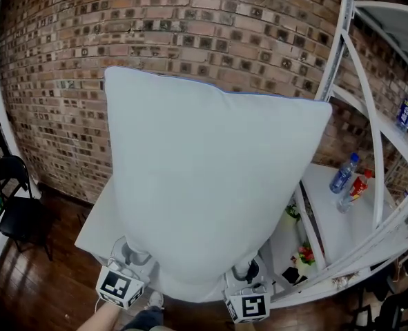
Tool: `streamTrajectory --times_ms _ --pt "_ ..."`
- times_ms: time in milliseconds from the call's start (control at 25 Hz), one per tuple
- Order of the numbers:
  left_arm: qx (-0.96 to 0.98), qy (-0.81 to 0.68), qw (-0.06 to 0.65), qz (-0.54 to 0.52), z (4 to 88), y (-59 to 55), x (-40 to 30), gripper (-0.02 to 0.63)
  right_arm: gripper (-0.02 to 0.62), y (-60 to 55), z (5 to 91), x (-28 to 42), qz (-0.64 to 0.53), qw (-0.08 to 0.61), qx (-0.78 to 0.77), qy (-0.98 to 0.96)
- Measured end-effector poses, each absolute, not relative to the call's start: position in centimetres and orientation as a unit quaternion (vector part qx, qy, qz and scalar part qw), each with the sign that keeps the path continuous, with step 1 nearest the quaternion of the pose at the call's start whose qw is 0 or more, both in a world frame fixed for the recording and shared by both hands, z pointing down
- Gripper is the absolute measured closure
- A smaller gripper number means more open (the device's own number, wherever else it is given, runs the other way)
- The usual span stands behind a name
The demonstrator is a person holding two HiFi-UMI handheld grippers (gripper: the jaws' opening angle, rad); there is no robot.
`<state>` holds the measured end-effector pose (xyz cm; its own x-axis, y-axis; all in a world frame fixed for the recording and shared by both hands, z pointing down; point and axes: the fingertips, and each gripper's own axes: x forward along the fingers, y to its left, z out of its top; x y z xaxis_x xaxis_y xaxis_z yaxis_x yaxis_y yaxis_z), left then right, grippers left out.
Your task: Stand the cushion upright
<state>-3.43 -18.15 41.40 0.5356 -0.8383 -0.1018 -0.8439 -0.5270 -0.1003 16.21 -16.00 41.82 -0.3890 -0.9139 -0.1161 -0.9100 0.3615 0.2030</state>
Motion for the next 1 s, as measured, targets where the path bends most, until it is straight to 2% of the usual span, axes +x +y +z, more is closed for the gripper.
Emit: streamTrajectory --times_ms 1000 --pt "-0.887 0.458 0.055 0.018 41.2 -37.0 -7.4 0.388 0.416 -34.1 40.9 12.0 -0.116 0.011 0.574 -0.811"
